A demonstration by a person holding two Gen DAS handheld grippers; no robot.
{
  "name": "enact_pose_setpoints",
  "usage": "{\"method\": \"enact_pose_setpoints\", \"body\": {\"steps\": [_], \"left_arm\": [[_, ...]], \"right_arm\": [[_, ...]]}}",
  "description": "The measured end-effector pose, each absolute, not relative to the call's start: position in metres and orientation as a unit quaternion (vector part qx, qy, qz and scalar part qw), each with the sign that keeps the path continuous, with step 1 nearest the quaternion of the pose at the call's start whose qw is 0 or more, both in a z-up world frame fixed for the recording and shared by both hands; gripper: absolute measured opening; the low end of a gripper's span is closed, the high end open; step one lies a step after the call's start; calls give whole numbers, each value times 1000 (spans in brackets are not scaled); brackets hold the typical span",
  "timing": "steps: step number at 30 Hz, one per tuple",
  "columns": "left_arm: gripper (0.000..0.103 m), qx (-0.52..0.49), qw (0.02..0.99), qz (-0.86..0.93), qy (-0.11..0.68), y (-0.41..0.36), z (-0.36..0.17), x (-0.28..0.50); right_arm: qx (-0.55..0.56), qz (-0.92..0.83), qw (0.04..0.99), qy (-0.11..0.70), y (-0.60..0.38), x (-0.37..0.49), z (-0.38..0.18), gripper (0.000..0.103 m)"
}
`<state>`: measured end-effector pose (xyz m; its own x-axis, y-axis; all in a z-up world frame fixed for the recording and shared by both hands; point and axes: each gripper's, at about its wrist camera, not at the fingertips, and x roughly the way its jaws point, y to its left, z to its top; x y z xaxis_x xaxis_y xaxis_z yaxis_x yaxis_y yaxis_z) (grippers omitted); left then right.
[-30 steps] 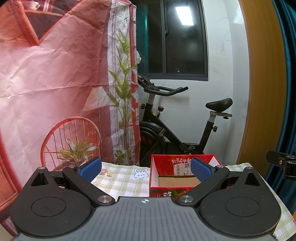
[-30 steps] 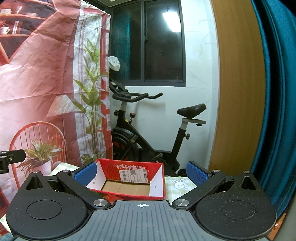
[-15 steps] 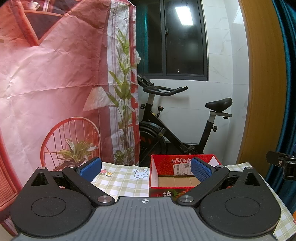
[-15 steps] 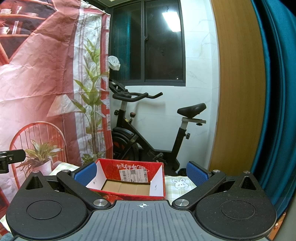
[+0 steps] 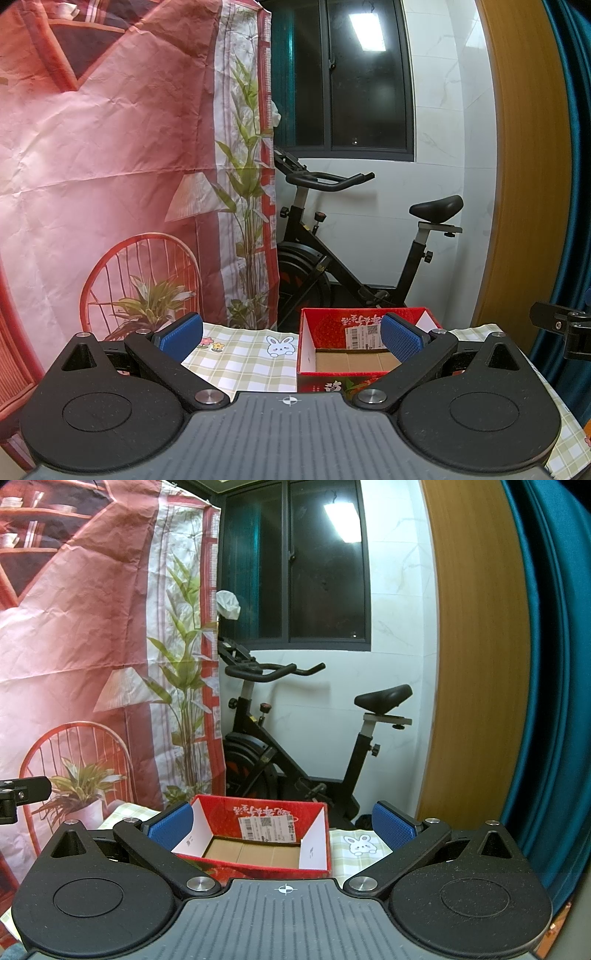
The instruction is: Organize soft objects
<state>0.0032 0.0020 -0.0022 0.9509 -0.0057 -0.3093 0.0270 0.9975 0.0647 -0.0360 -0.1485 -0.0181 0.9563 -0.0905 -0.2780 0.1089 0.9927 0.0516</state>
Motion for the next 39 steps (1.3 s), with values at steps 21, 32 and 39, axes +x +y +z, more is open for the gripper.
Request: {"method": "enact_pose_setpoints", "body": {"steps": [21,32,39], "left_arm": [[103,32,986,-9,161,3,-5,4],[103,-28,982,-25,185,17,-43,22],[103,-13,984,-24,177,12,-81,38]], "right_arm": [[39,-50,989,131,-150,-34,-17,103],[84,-10,991,102,-168,-22,-60,103],[96,1,990,99,-166,-5,-102,103]]}}
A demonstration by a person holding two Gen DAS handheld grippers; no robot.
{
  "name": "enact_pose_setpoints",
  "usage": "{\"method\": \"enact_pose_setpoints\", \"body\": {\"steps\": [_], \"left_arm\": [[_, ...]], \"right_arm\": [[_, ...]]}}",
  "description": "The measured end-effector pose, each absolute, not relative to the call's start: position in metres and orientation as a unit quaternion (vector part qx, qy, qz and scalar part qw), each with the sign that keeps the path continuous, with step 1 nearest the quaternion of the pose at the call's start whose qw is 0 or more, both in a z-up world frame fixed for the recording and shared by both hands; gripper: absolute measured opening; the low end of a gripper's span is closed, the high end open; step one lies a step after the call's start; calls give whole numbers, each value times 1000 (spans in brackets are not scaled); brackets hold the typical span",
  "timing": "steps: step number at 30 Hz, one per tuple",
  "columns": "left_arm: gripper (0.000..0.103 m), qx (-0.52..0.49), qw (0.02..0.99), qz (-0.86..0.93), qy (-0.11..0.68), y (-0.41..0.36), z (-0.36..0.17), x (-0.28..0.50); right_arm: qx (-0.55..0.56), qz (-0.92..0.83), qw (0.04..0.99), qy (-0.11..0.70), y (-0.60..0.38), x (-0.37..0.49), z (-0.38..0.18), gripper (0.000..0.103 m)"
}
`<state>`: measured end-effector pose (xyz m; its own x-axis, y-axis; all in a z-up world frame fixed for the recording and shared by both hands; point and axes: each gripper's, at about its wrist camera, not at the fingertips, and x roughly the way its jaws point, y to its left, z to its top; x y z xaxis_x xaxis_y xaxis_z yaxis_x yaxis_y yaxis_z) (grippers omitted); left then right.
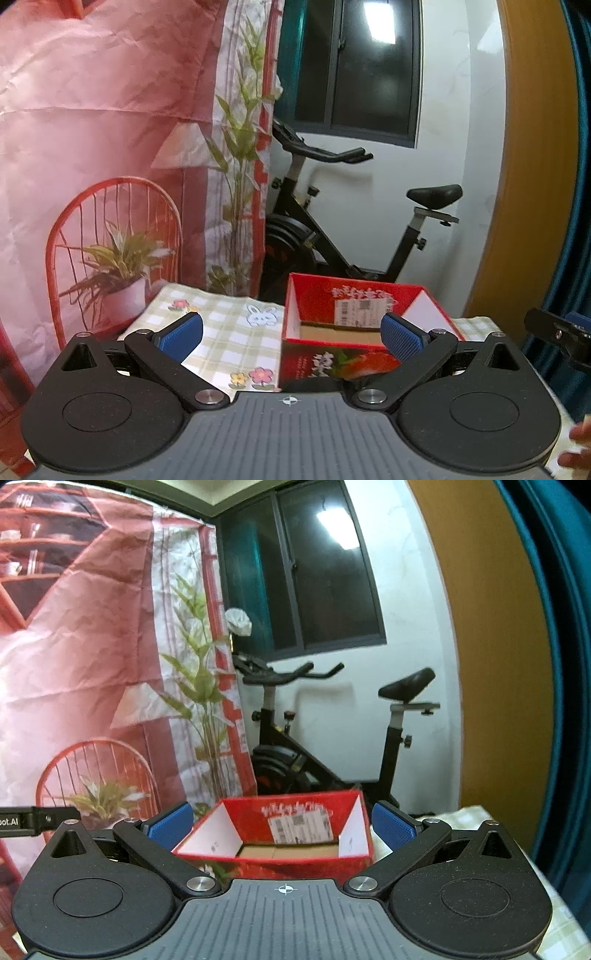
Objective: Organize soft objects
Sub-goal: 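Lower the right tool toward the blue cotton pad bag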
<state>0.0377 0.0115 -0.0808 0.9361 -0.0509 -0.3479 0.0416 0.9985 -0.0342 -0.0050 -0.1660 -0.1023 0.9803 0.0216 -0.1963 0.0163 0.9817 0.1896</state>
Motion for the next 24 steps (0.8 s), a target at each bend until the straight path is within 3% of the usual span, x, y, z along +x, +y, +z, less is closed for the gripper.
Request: {"method": "enact_pose_setpoints", "body": {"steps": [24], "left_arm": [[103,63,943,-14,328,-19,-181,110]], "right_arm": [[89,1,962,258,-160,51,-226,103]]}}
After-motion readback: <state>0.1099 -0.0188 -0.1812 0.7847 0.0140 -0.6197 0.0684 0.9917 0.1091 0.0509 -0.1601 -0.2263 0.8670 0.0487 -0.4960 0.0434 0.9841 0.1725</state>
